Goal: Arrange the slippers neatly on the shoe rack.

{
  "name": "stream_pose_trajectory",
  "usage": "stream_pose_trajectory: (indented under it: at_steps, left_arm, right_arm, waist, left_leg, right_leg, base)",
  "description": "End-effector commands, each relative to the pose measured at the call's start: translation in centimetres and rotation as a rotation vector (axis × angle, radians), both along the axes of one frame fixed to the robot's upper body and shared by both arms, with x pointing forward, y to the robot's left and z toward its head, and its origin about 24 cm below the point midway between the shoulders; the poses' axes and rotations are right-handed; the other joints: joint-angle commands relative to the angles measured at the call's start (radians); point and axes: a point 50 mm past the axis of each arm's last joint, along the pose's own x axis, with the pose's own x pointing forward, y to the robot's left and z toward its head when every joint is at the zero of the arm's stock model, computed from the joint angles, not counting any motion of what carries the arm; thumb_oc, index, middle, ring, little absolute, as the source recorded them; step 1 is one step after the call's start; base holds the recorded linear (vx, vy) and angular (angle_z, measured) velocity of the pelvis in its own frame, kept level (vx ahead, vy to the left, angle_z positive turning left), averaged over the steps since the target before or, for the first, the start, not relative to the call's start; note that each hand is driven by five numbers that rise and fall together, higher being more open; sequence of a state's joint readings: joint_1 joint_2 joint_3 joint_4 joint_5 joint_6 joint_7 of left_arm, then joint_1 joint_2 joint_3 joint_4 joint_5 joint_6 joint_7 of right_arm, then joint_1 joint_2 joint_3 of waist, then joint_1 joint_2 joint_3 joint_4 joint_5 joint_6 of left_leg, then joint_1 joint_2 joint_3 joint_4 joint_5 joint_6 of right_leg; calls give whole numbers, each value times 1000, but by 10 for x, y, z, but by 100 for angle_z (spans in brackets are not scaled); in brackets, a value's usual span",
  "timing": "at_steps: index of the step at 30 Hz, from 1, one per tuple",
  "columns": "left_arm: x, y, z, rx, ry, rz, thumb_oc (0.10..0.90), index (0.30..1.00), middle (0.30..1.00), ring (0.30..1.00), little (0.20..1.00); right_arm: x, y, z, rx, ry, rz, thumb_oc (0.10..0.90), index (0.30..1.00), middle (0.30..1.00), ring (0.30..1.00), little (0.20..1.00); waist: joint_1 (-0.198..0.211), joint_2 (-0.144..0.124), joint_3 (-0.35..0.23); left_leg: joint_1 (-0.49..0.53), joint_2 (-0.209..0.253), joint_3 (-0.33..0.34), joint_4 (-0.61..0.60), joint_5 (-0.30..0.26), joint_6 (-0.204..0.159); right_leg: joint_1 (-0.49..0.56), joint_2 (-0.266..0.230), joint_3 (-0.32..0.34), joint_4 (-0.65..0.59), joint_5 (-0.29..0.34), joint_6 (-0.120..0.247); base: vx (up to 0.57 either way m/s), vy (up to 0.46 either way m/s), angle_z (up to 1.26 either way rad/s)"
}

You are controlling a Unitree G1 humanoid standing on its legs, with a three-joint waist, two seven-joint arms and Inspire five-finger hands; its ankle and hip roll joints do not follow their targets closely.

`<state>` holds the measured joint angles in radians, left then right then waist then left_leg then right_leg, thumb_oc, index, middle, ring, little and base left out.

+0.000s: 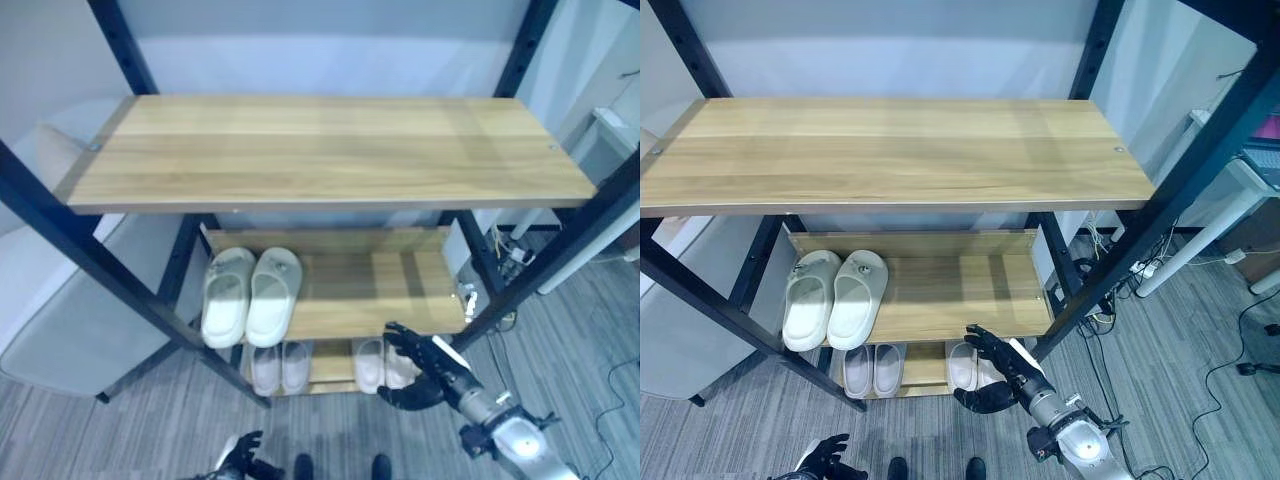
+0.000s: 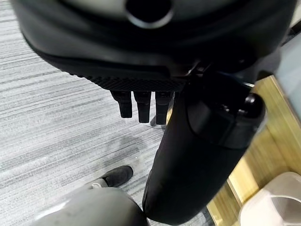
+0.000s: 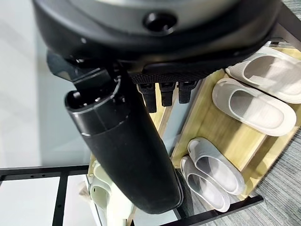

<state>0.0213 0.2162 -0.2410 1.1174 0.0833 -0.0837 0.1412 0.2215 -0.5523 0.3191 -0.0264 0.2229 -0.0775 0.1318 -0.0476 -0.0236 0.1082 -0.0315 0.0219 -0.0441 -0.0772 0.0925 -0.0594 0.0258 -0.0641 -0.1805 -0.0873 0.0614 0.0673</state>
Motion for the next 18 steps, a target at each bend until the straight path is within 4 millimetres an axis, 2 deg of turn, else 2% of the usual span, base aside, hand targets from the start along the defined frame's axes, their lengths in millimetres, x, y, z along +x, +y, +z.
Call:
stream_pose_trajectory:
  at_steps: [1, 2, 3, 4, 8, 11, 12, 14, 18]
  left_arm:
    - [21, -27, 2, -68, -66, -48, 800, 900, 900, 900, 900]
    - [23, -28, 2, -70, -71, -51, 800, 900, 900, 900, 900]
    - [21, -29, 2, -75, -68, -49, 800, 900, 900, 900, 900]
    - [19, -29, 1, -75, -60, -45, 800, 900, 900, 900, 900]
    - [15, -33, -1, -81, -45, -54, 800, 900, 900, 900, 900]
    - [13, -37, -2, -84, -40, -71, 800, 900, 900, 900, 900]
    - [14, -41, -2, -84, -42, -99, 800, 900, 900, 900, 900]
    - [15, -43, -2, -83, -42, -122, 800, 900, 900, 900, 900]
    - [12, -42, -2, -76, -41, -146, 800, 900, 900, 900, 900]
  right_arm:
    - [27, -2, 48, -10, -298, 6, 800, 900, 900, 900, 900]
    - [28, -4, 46, -38, -297, 4, 800, 900, 900, 900, 900]
    - [30, -8, 40, -93, -283, -5, 800, 900, 900, 900, 900]
    - [30, -10, 35, -113, -266, -10, 800, 900, 900, 900, 900]
    - [29, -18, 16, -189, -203, -38, 800, 900, 900, 900, 900]
    - [27, -22, 4, -226, -159, -57, 800, 900, 900, 900, 900]
    - [25, -27, -6, -271, -126, -75, 800, 900, 900, 900, 900]
    - [24, -33, -19, -324, -81, -99, 800, 900, 900, 900, 900]
    - [28, -35, -40, -408, -12, -127, 800, 900, 900, 900, 900]
  waist:
    - [11, -35, 14]
    - [7, -45, 18]
    - [-4, -62, 14]
    - [-6, -60, 10]
    - [-22, -51, -3]
    - [-40, -32, -16]
    - [-51, -26, -23]
    - [-55, -23, -16]
    - [-30, -35, 6]
  left_leg:
    - [-94, 56, 74, 155, -46, -62]
    - [-89, 52, 79, 186, -72, -62]
    - [-63, 39, 71, 269, -146, -57]
    - [-47, 40, 63, 293, -171, -56]
    - [41, 48, 26, 324, -202, -59]
    - [110, 64, 8, 269, -224, -61]
    - [141, 55, 13, 203, -256, -50]
    - [157, 39, 28, 150, -278, -34]
    - [152, -27, -7, 108, -276, 2]
  right_leg:
    - [-31, -5, 29, 1, -50, 20]
    - [-46, -17, 24, 3, -39, 18]
    - [-78, -37, 16, 4, -15, 18]
    - [-83, -37, 13, 5, -10, 18]
    - [-112, -37, 8, 8, 18, 27]
    - [-134, -24, 1, 12, 30, 34]
    - [-160, -35, -6, 20, 53, 46]
    - [-190, -53, -10, 31, 82, 59]
    - [-242, -101, -27, 53, 120, 88]
  base:
    - [-287, -51, 26]
    - [-368, -53, 32]
    - [-289, -24, 25]
    - [-226, 19, 22]
    - [-93, 59, 11]
    - [-94, 98, 7]
    - [-134, 119, 6]
    - [-219, 168, 8]
    - [-226, 144, -3]
